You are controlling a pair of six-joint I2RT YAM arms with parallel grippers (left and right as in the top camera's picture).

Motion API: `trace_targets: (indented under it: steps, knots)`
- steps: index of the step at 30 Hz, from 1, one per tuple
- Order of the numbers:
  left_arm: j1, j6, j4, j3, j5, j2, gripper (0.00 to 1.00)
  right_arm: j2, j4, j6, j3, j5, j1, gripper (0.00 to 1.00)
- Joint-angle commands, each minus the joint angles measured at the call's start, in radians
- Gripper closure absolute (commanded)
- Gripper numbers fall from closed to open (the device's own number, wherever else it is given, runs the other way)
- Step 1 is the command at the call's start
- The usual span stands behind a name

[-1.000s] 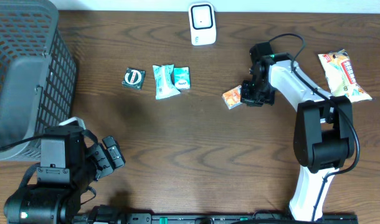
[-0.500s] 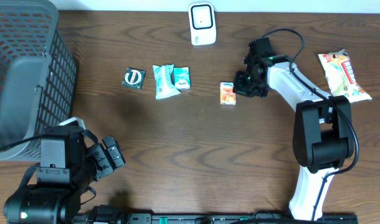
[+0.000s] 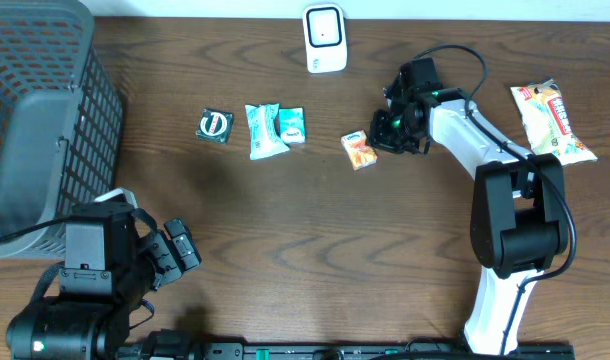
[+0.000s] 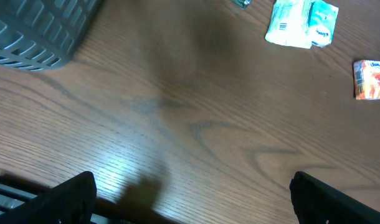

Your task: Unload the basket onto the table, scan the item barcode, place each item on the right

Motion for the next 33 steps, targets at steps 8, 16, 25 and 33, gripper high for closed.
trace_targets:
  steps: [8,16,25,33]
  knots:
    - [-0.002,-0.006,-0.003,0.001,-0.006,0.000,0.02,-0.040,-0.200,-0.089,0.106,-0.016,-0.059,0.69]
    - [-0.002,-0.006,-0.003,0.001,-0.006,0.000,0.02,-0.042,-0.242,-0.115,0.127,-0.016,-0.059,0.60]
    - [-0.002,-0.006,-0.003,0.001,-0.006,0.000,0.02,-0.044,-0.359,-0.143,0.202,0.045,-0.059,0.55]
    - [-0.002,-0.006,-0.003,0.001,-0.006,0.000,0.02,-0.044,-0.422,-0.143,0.259,0.055,-0.061,0.30]
